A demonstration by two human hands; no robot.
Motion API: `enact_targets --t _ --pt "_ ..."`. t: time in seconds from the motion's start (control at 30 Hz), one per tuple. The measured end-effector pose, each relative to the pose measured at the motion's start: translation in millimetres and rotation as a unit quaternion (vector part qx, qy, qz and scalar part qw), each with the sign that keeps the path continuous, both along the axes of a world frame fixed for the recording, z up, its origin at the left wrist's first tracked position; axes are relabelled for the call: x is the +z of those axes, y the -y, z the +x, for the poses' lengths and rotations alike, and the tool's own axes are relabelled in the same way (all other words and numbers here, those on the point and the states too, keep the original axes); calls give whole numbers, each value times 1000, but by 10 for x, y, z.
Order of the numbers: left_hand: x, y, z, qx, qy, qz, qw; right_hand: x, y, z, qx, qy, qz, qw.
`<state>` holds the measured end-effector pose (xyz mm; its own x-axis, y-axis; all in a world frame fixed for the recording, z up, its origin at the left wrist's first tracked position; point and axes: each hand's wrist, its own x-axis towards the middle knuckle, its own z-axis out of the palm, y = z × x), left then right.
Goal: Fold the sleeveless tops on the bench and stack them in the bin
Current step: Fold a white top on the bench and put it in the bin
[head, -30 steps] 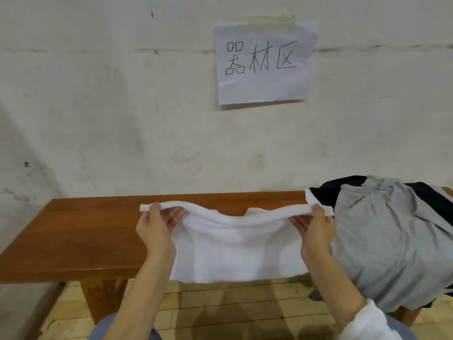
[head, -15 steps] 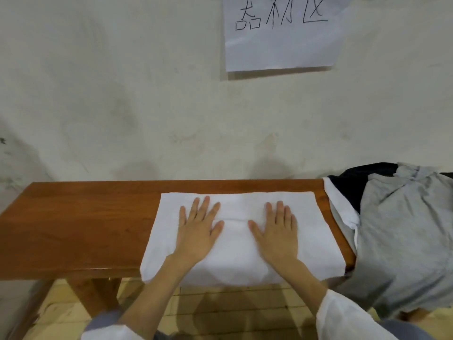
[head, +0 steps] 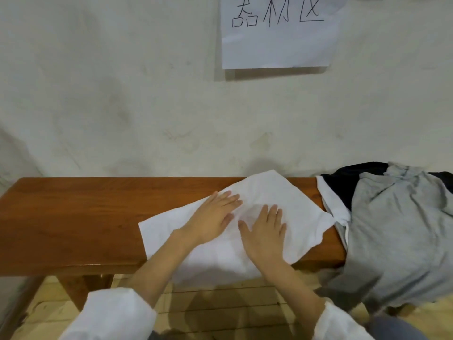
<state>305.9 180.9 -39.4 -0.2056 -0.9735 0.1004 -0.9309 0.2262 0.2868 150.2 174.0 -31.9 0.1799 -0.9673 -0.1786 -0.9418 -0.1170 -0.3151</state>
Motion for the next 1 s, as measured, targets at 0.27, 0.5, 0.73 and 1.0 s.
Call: enact_targets --t 0.27,0.5,0.73,1.0 --pt "-140 -128 -8 170 102 149 969 -299 278 -231 176 -68 -56 980" --pt "79 -299 -396 277 164 76 944 -86 727 -553 393 -68 -59 915" --pt "-142 -287 58 76 113 73 988 -252 412 -813 310 -54 -51 948" --pt "-221 -918 -138 120 126 70 982 -252 31 -907 347 -57 -64 934"
